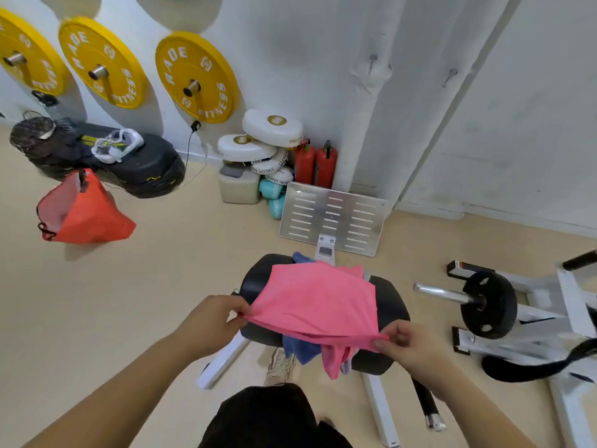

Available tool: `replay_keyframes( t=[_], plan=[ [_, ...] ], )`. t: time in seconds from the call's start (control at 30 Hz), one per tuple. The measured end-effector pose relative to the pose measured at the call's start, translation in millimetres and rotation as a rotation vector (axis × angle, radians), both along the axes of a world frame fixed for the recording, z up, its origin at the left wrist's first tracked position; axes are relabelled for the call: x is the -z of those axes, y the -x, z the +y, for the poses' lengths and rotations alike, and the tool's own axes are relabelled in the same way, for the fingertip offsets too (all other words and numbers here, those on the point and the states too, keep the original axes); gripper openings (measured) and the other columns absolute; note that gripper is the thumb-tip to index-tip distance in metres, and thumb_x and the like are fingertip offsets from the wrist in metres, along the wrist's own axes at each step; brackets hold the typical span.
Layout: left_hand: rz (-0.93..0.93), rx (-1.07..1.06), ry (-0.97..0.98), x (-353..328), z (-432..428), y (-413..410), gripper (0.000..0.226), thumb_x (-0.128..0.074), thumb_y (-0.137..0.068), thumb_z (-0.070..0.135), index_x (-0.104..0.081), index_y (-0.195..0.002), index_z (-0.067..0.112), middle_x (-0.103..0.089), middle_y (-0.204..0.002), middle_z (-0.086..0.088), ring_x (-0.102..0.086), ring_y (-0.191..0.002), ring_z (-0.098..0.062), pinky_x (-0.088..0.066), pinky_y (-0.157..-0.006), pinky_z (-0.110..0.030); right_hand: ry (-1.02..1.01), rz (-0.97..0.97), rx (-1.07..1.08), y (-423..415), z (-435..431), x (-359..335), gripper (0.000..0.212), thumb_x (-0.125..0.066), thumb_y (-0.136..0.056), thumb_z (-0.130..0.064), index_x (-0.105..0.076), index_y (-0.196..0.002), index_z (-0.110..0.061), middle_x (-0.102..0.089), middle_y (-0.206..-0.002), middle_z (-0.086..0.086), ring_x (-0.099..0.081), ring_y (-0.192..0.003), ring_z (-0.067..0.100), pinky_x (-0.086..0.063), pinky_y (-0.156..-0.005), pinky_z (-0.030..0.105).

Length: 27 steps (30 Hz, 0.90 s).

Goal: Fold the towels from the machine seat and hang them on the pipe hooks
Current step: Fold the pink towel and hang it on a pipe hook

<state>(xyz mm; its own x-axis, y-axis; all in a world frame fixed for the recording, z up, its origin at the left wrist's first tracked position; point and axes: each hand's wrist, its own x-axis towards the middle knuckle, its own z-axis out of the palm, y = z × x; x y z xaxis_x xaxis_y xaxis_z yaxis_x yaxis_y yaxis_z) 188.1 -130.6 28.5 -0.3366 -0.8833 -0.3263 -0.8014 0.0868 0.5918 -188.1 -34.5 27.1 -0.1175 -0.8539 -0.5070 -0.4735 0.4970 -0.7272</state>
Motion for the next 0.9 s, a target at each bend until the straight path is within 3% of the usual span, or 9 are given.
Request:
replay_keyframes(
  t=[0.13,0.2,0.27,0.33,0.43,0.5,0.6,0.77,0.9],
  plan=[
    [0.018,0.016,-0.053,10.2,13.2,-9.8,0.02,-0.07,-0.091,0.018,-0.073,-0.084,0.037,-0.07,-0.083,0.027,-0.063,-0.083,0.006,-0.042,-0.07,-0.006,-0.061,-0.042,-0.011,-6.4,9.2,7.6,0.012,-0.077,-0.09,-0.014,-0.07,-0.089,-0.004,-0.077,-0.076,0.008,-0.067,-0.059,0.008,-0.049,-0.055,0.011],
    [0.032,0.03,-0.084,13.0,9.4,-12.0,0.022,-0.07,-0.089,0.015,-0.072,-0.08,0.036,-0.072,-0.083,0.021,-0.065,-0.082,0.001,-0.043,-0.072,-0.007,-0.062,-0.032,-0.008,-5.7,7.4,11.1,0.012,-0.074,-0.092,-0.01,-0.067,-0.09,0.0,-0.074,-0.073,0.013,-0.06,-0.053,-0.001,-0.046,-0.052,0.009],
    [0.042,0.03,-0.13,15.9,-0.6,-9.6,0.021,-0.069,-0.088,0.013,-0.072,-0.079,0.032,-0.072,-0.083,0.019,-0.065,-0.081,-0.001,-0.044,-0.071,-0.009,-0.057,-0.029,0.002,-4.9,1.9,14.1,0.012,-0.07,-0.095,-0.014,-0.064,-0.091,-0.005,-0.075,-0.076,0.013,-0.067,-0.061,0.008,-0.053,-0.057,0.016],
    [0.054,-0.007,-0.153,20.1,-15.9,-0.9,0.022,-0.066,-0.089,0.009,-0.073,-0.081,0.029,-0.072,-0.084,0.021,-0.065,-0.078,0.001,-0.046,-0.065,-0.008,-0.043,-0.007,0.039,-2.0,-9.4,23.0,0.011,-0.066,-0.097,-0.021,-0.061,-0.091,-0.013,-0.074,-0.079,0.012,-0.071,-0.074,0.028,-0.062,-0.068,0.039],
    [0.118,-0.111,-0.124,32.5,-48.8,20.9,0.025,-0.06,-0.092,0.006,-0.07,-0.084,0.027,-0.072,-0.082,0.014,-0.064,-0.078,-0.003,-0.047,-0.064,-0.009,-0.023,0.044,0.123,2.7,-35.0,39.2,0.012,-0.065,-0.095,-0.032,-0.06,-0.089,-0.023,-0.068,-0.085,0.018,-0.066,-0.083,0.04,-0.058,-0.078,0.055],
    [0.143,-0.158,-0.106,42.0,-73.0,37.0,0.023,-0.057,-0.093,0.008,-0.069,-0.09,0.026,-0.072,-0.087,0.012,-0.064,-0.083,-0.002,-0.046,-0.071,-0.011,-0.01,0.056,0.205,3.5,-57.8,47.8,0.014,-0.065,-0.094,-0.033,-0.06,-0.089,-0.022,-0.064,-0.085,0.02,-0.063,-0.078,0.037,-0.057,-0.079,0.055],
    [0.139,-0.189,-0.111,58.9,-106.6,55.2,0.023,-0.055,-0.094,0.01,-0.068,-0.094,0.029,-0.071,-0.093,0.015,-0.064,-0.09,-0.001,-0.045,-0.078,-0.016,-0.017,0.087,0.273,3.1,-89.0,55.0,0.013,-0.062,-0.098,-0.023,-0.058,-0.091,-0.013,-0.058,-0.075,0.006,-0.054,-0.073,0.022,-0.051,-0.074,0.046],
    [0.065,-0.142,-0.147,82.6,-152.9,71.8,0.023,-0.055,-0.093,0.009,-0.066,-0.093,0.03,-0.07,-0.091,0.014,-0.064,-0.088,-0.007,-0.045,-0.077,-0.02,-0.128,0.131,0.311,11.4,-123.9,76.4,0.012,-0.057,-0.099,-0.019,-0.056,-0.091,-0.011,-0.063,-0.081,0.006,-0.059,-0.076,0.025,-0.054,-0.077,0.05],
    [-0.028,-0.089,-0.226,101.7,-173.8,75.2,0.019,-0.055,-0.092,0.012,-0.067,-0.089,0.027,-0.071,-0.086,0.01,-0.066,-0.084,-0.013,-0.053,-0.079,-0.03,-0.197,0.158,0.287,15.2,-139.1,91.5,0.011,-0.057,-0.098,-0.02,-0.058,-0.091,-0.011,-0.065,-0.086,0.006,-0.059,-0.078,0.023,-0.05,-0.073,0.04]
  ],
)
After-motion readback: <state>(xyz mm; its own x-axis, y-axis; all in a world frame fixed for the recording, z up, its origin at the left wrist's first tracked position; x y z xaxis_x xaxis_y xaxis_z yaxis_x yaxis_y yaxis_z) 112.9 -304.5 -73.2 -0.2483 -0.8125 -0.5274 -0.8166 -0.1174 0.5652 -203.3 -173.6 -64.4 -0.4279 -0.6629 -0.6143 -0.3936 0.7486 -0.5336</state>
